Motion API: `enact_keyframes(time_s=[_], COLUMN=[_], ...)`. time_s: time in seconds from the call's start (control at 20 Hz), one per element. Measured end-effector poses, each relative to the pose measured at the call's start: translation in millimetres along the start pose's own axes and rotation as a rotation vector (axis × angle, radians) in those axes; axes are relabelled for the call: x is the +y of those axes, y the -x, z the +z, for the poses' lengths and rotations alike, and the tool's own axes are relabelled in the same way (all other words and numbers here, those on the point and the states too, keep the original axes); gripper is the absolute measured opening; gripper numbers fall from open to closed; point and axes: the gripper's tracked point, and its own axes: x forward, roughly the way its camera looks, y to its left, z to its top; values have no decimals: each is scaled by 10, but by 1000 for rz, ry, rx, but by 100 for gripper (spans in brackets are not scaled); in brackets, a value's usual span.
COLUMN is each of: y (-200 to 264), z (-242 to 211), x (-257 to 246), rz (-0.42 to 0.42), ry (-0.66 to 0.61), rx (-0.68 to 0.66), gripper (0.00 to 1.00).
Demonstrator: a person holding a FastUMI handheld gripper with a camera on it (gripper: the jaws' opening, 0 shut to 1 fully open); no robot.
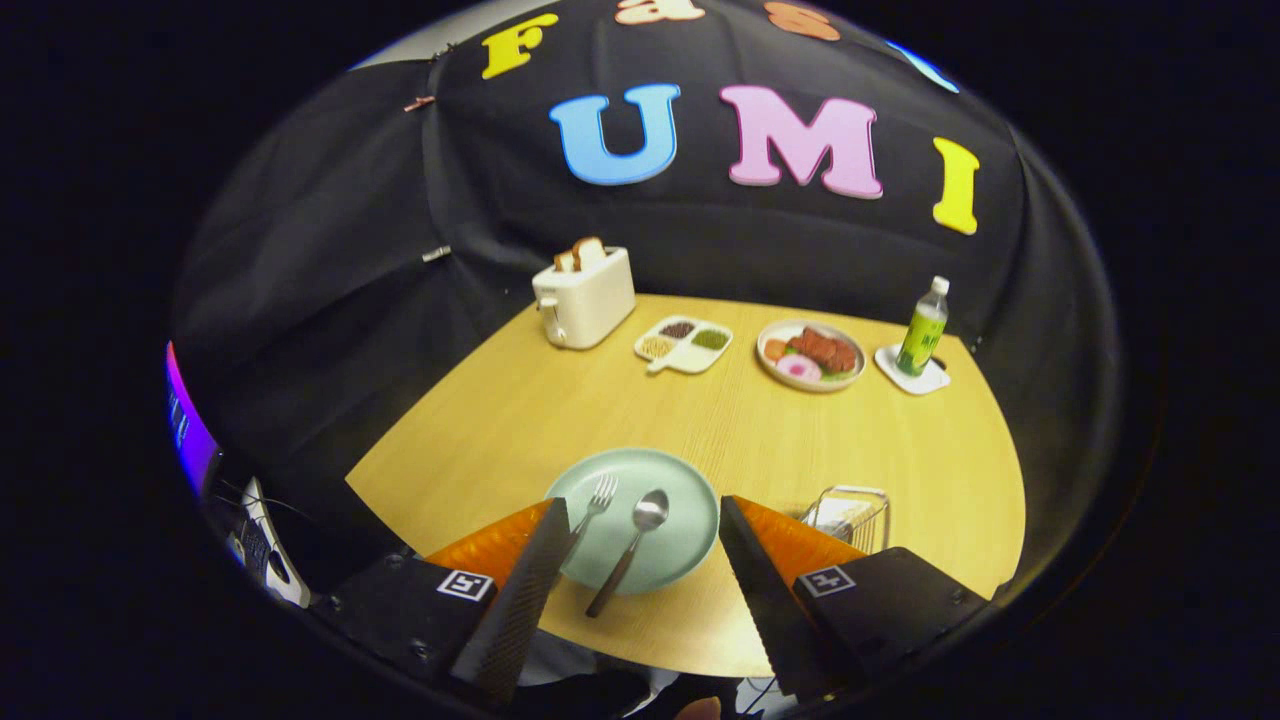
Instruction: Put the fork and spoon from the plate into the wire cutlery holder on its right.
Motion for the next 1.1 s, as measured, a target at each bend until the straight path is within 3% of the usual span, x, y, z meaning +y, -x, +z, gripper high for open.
enact_keyframes(time_s=[0.4, 0.55, 0.75, 0.9, 1.1], y=[-820, -998, -1187, -1266, -1337], z=[-812, -920, -1035, -1064, -1111], x=[24, 20, 47, 43, -39], rz=[-36, -54, -87, -115, -157], ry=[-70, -73, -65, -76, -107], rx=[248, 283, 312, 325, 347], gripper=[76, 75, 58, 57, 24])
